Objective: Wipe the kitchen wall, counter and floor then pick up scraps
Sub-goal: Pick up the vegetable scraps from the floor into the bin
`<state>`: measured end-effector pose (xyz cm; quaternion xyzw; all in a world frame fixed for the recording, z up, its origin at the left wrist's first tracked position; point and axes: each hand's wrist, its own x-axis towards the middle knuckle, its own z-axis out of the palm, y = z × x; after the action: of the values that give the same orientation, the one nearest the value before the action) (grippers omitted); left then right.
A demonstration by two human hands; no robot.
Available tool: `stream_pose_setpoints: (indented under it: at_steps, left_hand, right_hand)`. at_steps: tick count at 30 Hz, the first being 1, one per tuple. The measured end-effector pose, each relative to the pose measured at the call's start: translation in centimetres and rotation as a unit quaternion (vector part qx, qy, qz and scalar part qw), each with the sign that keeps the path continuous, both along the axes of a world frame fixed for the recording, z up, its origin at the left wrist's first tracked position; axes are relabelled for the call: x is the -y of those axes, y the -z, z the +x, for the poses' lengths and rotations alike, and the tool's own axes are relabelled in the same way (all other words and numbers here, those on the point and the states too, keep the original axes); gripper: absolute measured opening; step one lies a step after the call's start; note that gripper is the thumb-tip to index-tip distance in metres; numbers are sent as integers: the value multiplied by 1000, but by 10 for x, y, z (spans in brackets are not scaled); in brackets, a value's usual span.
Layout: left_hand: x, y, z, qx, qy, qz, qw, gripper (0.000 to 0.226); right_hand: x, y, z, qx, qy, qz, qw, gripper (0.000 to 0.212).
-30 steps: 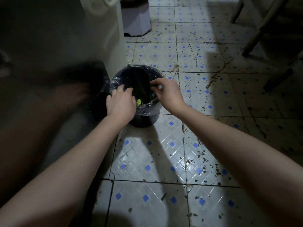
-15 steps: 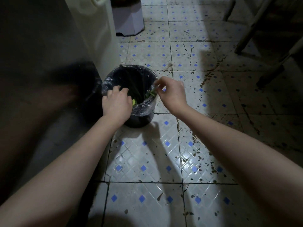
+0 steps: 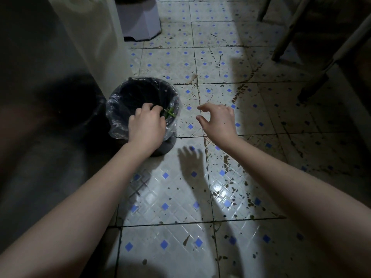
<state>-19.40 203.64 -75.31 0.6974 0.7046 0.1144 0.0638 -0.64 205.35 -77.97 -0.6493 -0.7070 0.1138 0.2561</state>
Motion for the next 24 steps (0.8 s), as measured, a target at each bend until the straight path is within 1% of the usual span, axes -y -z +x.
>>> stream_pose_setpoints:
  at_steps: [4, 6, 9, 12, 14, 18, 22, 24]
  left_hand:
    - [-3, 7, 11, -1, 24, 6, 1000, 37]
    - [-6, 8, 15, -10, 43, 4, 999, 38]
    - [-13, 2, 20, -20, 55, -9, 998, 41]
    - [-22, -15, 28, -35, 66, -16, 997, 39]
    - [-30, -34, 31, -46, 74, -19, 996, 38]
    - [-48, -88, 32, -66, 71, -53, 994, 38]
    - [-60, -158, 34, -80, 66, -88, 991, 41]
    - [-65, -198, 34, -83, 67, -82, 991, 40]
  right_hand:
    - [4, 6, 18, 40, 0, -23, 999, 32]
    - [6, 6, 29, 73, -21, -35, 996, 34]
    - [2, -5, 43, 132, -49, -43, 989, 35]
    - [-9, -27, 55, 145, -32, -47, 988, 35]
    - [-15, -46, 60, 152, -23, -52, 987, 35]
    - [-24, -94, 67, 132, -3, -64, 989, 36]
    - [-33, -160, 75, 123, 3, -80, 989, 36]
    - [-38, -199, 75, 120, -1, -88, 989, 36]
